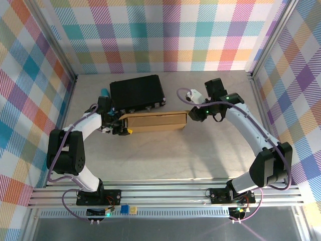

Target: Fold the paper box

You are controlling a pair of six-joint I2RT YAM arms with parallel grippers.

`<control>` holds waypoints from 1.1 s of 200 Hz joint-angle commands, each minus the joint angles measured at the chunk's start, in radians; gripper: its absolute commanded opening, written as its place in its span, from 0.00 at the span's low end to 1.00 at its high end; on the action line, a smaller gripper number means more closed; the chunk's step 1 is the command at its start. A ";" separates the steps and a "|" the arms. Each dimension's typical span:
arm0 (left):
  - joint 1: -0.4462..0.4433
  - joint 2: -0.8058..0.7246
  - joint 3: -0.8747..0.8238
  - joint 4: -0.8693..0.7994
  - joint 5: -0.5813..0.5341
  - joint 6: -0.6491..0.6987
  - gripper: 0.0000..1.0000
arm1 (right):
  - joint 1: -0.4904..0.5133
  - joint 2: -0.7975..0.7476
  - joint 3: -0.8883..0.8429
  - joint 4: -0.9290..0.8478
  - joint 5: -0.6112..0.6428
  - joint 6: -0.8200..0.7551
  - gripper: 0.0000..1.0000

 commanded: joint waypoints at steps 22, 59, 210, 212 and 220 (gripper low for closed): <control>0.017 0.018 0.024 -0.026 -0.017 0.008 0.30 | 0.018 0.023 0.046 -0.028 0.015 0.054 0.12; 0.017 0.016 0.034 -0.039 -0.011 -0.007 0.34 | 0.029 0.028 0.061 -0.022 0.015 0.155 0.00; 0.016 0.015 0.026 0.022 0.005 -0.103 0.33 | 0.102 0.062 0.027 0.074 0.111 0.591 0.00; 0.016 0.015 0.025 0.022 0.005 -0.103 0.33 | 0.102 0.062 0.025 0.077 0.111 0.593 0.00; 0.016 0.015 0.024 0.022 0.005 -0.103 0.33 | 0.103 0.060 0.016 0.091 0.113 0.607 0.00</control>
